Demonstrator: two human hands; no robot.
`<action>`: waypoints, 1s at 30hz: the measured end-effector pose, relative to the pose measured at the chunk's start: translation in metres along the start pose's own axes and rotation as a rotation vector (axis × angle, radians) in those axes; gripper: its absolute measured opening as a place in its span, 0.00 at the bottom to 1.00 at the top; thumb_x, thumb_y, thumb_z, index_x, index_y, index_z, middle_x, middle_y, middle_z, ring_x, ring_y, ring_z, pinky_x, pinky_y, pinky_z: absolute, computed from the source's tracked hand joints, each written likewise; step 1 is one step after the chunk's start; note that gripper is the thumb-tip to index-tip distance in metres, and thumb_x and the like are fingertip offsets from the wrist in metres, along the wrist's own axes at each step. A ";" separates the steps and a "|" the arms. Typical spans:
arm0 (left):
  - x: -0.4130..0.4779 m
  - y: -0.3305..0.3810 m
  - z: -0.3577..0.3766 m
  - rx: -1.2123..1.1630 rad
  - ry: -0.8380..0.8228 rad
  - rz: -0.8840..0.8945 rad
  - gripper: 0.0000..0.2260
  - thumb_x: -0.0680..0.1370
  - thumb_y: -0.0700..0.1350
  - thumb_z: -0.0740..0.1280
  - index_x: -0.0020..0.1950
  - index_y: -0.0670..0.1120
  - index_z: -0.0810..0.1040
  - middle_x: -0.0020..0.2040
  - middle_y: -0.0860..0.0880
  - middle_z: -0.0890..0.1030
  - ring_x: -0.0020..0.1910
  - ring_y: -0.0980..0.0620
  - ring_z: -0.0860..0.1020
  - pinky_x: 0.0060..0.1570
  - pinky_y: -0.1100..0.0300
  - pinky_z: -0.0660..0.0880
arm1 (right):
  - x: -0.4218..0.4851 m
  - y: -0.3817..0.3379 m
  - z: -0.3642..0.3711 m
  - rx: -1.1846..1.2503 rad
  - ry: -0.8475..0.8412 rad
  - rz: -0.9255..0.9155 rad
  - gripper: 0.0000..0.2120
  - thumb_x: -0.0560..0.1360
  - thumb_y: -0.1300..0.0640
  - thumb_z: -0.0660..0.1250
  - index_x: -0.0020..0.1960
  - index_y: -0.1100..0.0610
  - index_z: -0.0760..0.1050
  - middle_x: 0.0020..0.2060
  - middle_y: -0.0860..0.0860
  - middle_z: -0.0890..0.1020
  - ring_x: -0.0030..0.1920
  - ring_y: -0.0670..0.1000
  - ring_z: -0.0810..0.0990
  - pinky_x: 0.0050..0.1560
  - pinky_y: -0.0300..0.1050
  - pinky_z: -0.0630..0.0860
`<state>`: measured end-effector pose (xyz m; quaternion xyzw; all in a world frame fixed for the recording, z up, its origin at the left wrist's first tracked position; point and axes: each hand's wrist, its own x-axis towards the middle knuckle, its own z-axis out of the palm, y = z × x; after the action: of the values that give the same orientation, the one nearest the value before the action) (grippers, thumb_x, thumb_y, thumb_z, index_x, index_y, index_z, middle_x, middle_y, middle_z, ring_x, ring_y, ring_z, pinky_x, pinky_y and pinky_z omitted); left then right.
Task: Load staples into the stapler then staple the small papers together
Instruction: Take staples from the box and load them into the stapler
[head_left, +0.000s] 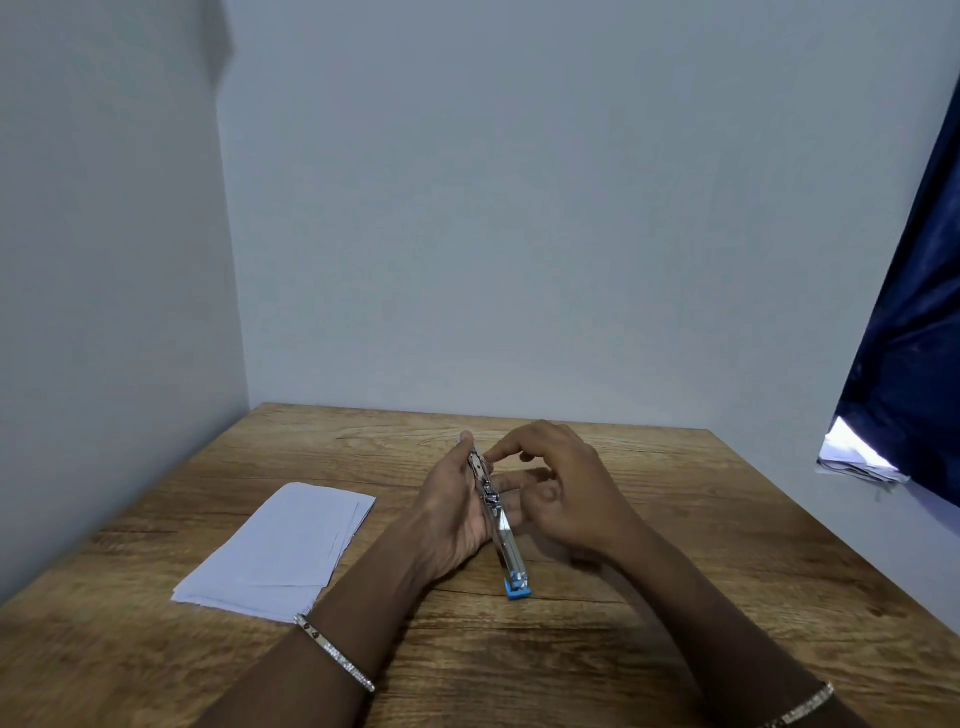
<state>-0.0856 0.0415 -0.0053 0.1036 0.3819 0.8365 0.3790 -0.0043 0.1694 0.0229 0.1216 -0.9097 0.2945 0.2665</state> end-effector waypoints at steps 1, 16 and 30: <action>0.000 0.002 0.000 -0.016 0.020 0.025 0.28 0.85 0.59 0.51 0.56 0.35 0.76 0.53 0.29 0.84 0.47 0.34 0.86 0.46 0.40 0.82 | -0.001 -0.001 -0.003 -0.004 -0.039 -0.038 0.23 0.64 0.63 0.62 0.57 0.51 0.81 0.52 0.47 0.81 0.56 0.49 0.76 0.54 0.42 0.76; -0.005 0.010 -0.001 -0.141 0.079 0.180 0.13 0.85 0.47 0.57 0.63 0.42 0.74 0.55 0.38 0.86 0.48 0.41 0.84 0.39 0.51 0.84 | -0.002 0.006 0.016 -0.110 0.003 -0.247 0.14 0.70 0.58 0.72 0.55 0.49 0.83 0.54 0.42 0.83 0.54 0.50 0.76 0.53 0.51 0.77; -0.007 -0.009 0.011 0.361 -0.144 0.308 0.29 0.73 0.69 0.68 0.69 0.55 0.75 0.65 0.46 0.82 0.66 0.44 0.79 0.60 0.40 0.78 | 0.001 0.006 0.012 0.530 0.188 0.243 0.22 0.75 0.58 0.74 0.66 0.49 0.73 0.46 0.52 0.87 0.47 0.52 0.87 0.44 0.49 0.84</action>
<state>-0.0709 0.0463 -0.0033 0.2862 0.4769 0.7930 0.2486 -0.0124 0.1668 0.0127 0.0493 -0.7804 0.5611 0.2715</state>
